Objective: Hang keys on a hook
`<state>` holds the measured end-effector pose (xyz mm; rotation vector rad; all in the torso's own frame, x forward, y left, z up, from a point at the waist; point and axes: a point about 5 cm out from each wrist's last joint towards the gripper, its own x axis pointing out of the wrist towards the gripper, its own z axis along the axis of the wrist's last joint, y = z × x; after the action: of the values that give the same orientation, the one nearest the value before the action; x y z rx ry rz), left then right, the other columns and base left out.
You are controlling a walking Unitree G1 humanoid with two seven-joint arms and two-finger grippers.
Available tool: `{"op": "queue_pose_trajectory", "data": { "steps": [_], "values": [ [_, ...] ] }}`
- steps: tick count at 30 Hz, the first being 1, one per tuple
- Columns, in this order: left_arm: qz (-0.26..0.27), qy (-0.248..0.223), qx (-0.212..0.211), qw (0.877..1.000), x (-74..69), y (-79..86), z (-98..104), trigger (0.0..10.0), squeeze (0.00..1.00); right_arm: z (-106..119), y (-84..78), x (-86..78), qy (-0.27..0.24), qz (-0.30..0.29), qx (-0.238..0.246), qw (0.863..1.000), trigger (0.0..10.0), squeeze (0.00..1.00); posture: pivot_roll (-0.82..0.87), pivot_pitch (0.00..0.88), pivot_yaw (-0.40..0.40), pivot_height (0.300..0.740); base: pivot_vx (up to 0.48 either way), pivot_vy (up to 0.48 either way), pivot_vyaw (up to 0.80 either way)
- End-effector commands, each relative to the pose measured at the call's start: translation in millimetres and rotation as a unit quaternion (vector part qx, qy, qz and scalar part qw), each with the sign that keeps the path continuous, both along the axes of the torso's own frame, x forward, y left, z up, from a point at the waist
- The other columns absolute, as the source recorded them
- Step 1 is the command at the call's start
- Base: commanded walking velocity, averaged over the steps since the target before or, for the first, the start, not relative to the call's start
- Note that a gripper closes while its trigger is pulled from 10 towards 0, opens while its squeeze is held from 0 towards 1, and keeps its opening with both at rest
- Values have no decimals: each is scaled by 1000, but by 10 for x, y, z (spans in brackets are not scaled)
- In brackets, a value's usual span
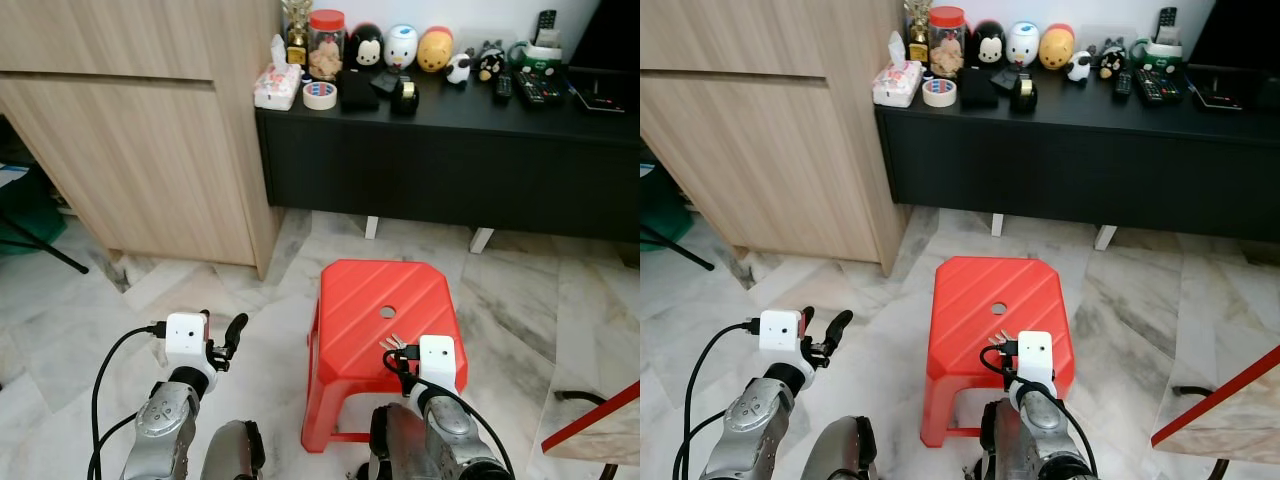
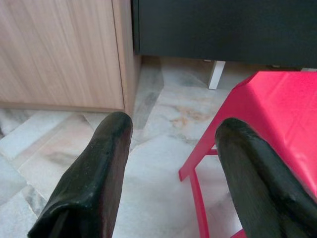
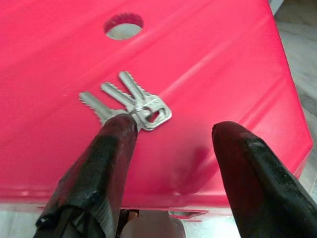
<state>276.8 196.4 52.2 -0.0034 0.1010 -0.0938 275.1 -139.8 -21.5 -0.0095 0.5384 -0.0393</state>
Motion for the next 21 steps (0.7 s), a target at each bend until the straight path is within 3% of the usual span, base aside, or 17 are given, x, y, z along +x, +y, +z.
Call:
{"op": "queue_pose_trajectory", "data": {
  "steps": [1, 21],
  "values": [
    [-3, 2, 0, 1000, -11, -12, 2, 10000, 0, -7, 13, -2, 6, -2, 4, 1000, 10000, 0, 82, 137, -19, 582, 0, 0, 0],
    [-5, 6, 0, 1000, -63, -29, -23, 10000, 0, 22, 32, 41, 6, 0, 5, 1000, 10000, 0, 80, 132, -22, 582, 0, 0, 0]
  ]
}}
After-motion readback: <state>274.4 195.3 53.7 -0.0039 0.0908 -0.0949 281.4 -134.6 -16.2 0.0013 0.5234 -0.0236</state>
